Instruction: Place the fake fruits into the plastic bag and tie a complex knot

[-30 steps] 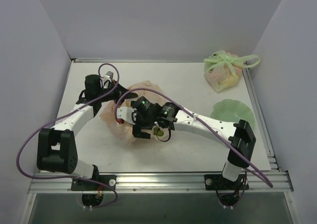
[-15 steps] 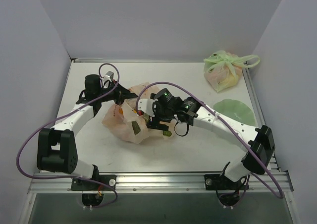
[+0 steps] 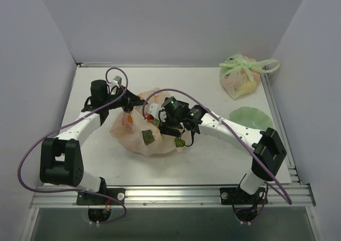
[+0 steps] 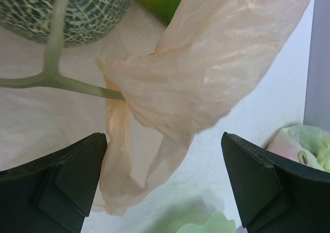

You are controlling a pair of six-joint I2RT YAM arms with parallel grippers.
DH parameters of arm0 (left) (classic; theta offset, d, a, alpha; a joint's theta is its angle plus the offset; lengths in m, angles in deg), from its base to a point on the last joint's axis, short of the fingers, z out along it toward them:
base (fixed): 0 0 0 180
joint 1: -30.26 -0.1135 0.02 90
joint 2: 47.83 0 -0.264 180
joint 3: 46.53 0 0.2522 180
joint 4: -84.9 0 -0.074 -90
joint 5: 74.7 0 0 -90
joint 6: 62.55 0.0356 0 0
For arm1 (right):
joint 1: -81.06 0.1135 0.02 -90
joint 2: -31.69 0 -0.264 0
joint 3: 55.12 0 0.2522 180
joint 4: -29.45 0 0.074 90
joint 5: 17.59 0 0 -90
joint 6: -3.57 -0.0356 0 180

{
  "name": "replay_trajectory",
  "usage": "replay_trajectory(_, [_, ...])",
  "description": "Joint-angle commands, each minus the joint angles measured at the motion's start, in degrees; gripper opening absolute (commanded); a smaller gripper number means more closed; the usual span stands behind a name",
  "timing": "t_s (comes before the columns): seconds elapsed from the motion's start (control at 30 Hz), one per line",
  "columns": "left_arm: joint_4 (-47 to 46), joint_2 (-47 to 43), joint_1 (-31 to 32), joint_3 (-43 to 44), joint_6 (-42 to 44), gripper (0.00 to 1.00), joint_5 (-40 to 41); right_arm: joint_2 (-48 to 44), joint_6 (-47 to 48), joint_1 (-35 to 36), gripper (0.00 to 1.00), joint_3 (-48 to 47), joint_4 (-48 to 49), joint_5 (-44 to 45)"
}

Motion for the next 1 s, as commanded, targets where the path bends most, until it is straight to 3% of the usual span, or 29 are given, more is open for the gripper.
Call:
replay_trajectory(0.0, [-3.6,0.1,-0.5,-0.1,-0.4,0.0,-1.2,2.8,-1.7,-1.7,1.0,0.3,1.1,5.7])
replay_trajectory(0.17, [-4.5,0.0,-0.7,-0.3,-0.6,0.0,-1.6,6.4,-2.9,-4.8,0.98,-0.4,2.5,8.3])
replay_trajectory(0.3, [-4.5,0.2,-1.2,-0.4,-0.5,0.0,-2.1,6.4,-4.3,-7.9,0.69,-1.9,2.9,7.9])
replay_trajectory(0.33, [-4.5,0.2,-1.3,-0.5,-0.5,0.0,-2.2,6.0,-4.4,-8.1,0.54,-1.9,3.2,7.8])
replay_trajectory(0.4, [-4.5,0.1,-1.5,-0.6,-0.5,0.0,-2.3,4.8,-3.6,-8.4,0.4,-2.4,3.3,7.6])
replay_trajectory(0.43, [-4.5,0.2,-1.5,-0.6,-0.5,0.0,-2.2,4.5,-3.2,-8.4,0.25,-2.6,3.4,7.6])
replay_trajectory(0.5, [-4.7,0.3,-1.5,-0.5,-0.5,0.0,-2.3,3.6,-2.4,-8.4,0.05,-3.3,3.3,7.6])
replay_trajectory(0.53, [-5.1,0.4,-1.5,-0.4,-0.5,0.0,-2.2,3.2,-2.3,-8.4,0.0,-3.5,2.9,7.7])
replay_trajectory(0.67, [-4.9,0.8,-1.6,0.7,0.6,0.0,-2.6,-0.8,-5.0,-8.3,0.0,-6.8,-1.8,2.1])
replay_trajectory(0.7, [-3.5,0.9,-1.6,1.6,2.2,0.01,-2.5,-1.8,-6.9,-8.5,0.0,-7.7,-4.9,-4.3])
replay_trajectory(0.83, [0.8,2.0,-2.2,9.3,7.4,0.14,-2.1,-5.9,-11.7,-8.4,0.0,-11.9,-10.6,-15.0])
replay_trajectory(0.93, [5.2,3.8,-3.1,15.4,11.7,0.45,-1.8,-7.3,-14.5,-8.8,0.0,-13.5,-13.5,-20.7])
replay_trajectory(0.97, [5.6,4.2,-3.3,16.3,12.4,0.63,-1.7,-7.4,-15.1,-8.9,0.0,-13.7,-13.9,-21.7])
